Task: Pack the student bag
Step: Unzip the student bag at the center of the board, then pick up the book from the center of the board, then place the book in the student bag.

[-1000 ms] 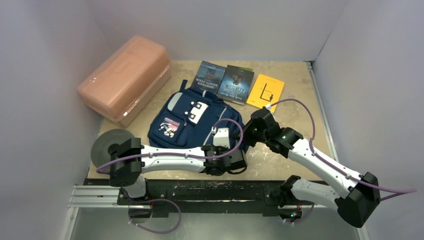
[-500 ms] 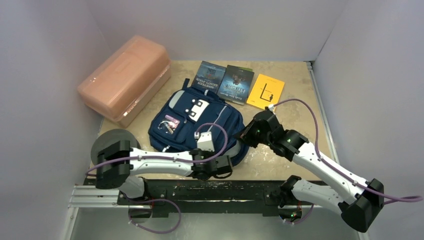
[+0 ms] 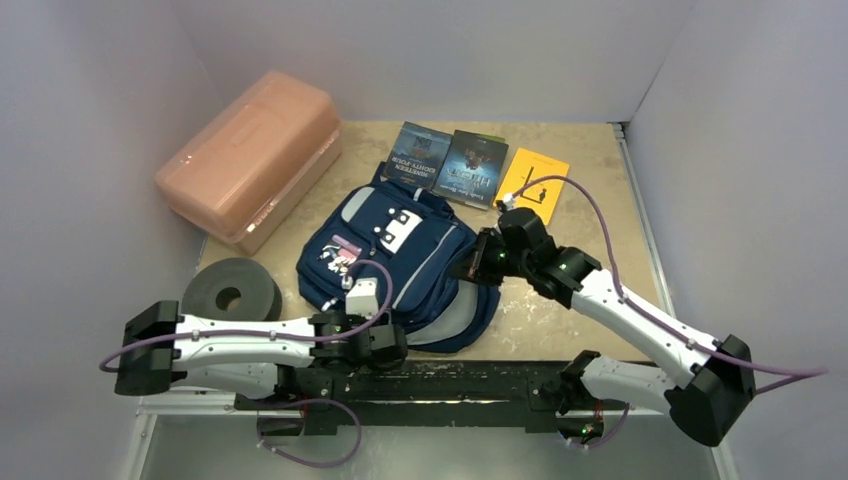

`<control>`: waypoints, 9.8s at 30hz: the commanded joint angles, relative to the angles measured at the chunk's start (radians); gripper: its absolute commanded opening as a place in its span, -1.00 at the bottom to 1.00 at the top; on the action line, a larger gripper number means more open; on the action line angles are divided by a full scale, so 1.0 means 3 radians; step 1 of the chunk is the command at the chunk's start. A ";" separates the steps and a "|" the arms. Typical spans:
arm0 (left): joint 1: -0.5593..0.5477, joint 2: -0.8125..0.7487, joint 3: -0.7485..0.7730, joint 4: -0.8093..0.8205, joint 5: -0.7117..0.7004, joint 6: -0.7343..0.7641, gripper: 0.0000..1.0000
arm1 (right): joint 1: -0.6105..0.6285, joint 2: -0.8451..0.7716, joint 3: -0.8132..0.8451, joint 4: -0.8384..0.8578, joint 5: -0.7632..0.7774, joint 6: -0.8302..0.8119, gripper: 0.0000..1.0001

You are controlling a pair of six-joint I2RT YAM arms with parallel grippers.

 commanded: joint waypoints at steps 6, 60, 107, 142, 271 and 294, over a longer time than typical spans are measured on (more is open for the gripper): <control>-0.0039 -0.1245 0.0269 0.0577 0.0349 0.1384 0.80 | 0.0136 0.0272 0.0677 -0.0265 -0.0469 -0.1262 -0.01; 0.1155 -0.0997 0.1216 0.0651 0.1687 0.2636 0.89 | -0.1883 0.2946 0.0014 0.4104 -0.1114 0.0441 -1.00; 0.3222 -0.0292 -0.0218 0.5524 0.2213 -0.0032 -0.68 | -0.0508 0.1073 -0.0010 0.4517 -0.1082 0.1952 0.34; 0.0445 0.1830 0.2115 0.0406 0.0765 0.3261 0.15 | -0.1251 -0.0528 0.1341 -0.1279 0.0646 -0.1972 -1.00; 0.1099 0.0245 0.2267 0.1038 0.1482 0.3078 -1.00 | -0.0739 0.1416 -0.0765 0.2182 -0.0616 -0.0960 -0.21; 0.1099 0.0383 0.1781 0.1166 0.1639 0.2906 -1.00 | -0.1079 -0.0037 -0.1024 0.1044 -0.0475 -0.1008 0.22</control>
